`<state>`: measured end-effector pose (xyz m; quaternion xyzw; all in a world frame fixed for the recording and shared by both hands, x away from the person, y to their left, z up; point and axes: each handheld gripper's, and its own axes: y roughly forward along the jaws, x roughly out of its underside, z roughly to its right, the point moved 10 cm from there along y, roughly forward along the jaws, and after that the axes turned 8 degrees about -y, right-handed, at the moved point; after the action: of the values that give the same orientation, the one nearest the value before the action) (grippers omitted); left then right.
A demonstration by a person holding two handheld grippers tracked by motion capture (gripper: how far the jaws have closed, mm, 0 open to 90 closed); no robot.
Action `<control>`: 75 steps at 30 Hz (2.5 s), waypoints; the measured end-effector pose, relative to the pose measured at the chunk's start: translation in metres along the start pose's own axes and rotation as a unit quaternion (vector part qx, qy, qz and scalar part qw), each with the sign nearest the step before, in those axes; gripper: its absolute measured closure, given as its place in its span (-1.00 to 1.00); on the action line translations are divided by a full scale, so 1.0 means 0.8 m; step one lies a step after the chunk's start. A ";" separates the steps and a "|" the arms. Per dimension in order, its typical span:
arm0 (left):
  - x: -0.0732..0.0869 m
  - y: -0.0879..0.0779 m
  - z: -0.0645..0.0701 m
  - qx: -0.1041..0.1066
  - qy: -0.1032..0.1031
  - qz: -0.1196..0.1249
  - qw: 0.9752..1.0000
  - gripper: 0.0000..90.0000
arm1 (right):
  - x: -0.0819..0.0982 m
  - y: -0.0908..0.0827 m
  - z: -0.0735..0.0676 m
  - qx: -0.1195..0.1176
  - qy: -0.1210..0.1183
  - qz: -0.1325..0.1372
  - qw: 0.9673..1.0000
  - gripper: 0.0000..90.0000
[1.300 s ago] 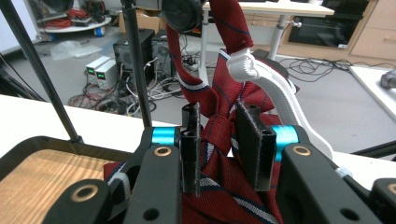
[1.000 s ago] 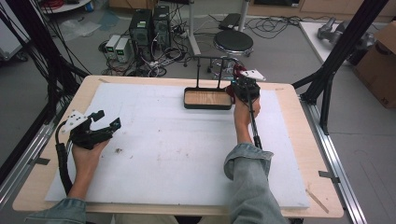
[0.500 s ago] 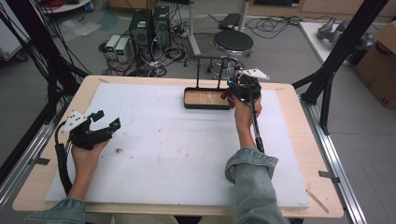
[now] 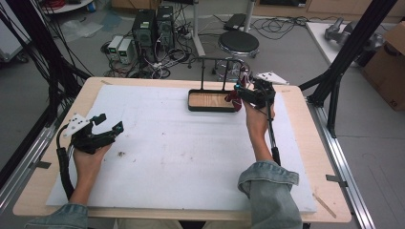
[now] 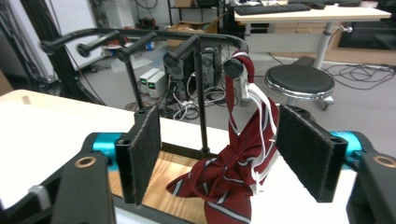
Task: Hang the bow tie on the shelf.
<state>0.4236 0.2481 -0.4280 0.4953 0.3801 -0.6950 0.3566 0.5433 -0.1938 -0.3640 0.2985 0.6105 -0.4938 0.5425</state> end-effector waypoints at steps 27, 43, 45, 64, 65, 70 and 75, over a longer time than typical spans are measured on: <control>0.010 -0.001 -0.001 -0.015 0.009 -0.008 1.000 -0.55 | 0.029 -0.129 -0.019 -0.047 -0.012 0.073 0.996 -0.69; 0.010 -0.004 -0.003 -0.022 0.011 -0.006 1.000 -0.55 | 0.089 -0.187 0.005 -0.029 0.011 0.092 0.995 -0.74; 0.009 -0.005 -0.002 -0.023 0.010 -0.003 1.000 -0.55 | 0.096 -0.191 0.005 -0.027 0.013 0.093 0.995 -0.74; 0.010 -0.007 -0.003 -0.024 0.012 -0.003 1.000 -0.55 | 0.142 -0.206 -0.011 -0.027 -0.001 0.108 0.994 -0.76; 0.010 -0.007 -0.003 -0.024 0.013 -0.003 1.000 -0.55 | 0.147 -0.206 -0.011 -0.026 -0.001 0.101 0.995 -0.75; 0.011 -0.007 -0.003 -0.023 0.012 -0.005 1.000 -0.55 | 0.162 -0.209 -0.011 -0.017 -0.006 0.094 0.995 -0.75; 0.012 -0.006 -0.002 -0.022 0.015 -0.007 1.000 -0.55 | 0.174 -0.208 -0.017 -0.024 -0.006 0.073 0.997 -0.75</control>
<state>0.4176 0.2503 -0.4363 0.4952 0.4038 -0.6815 0.3567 0.3563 -0.2609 -0.4521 0.3263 0.5957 -0.4396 0.5878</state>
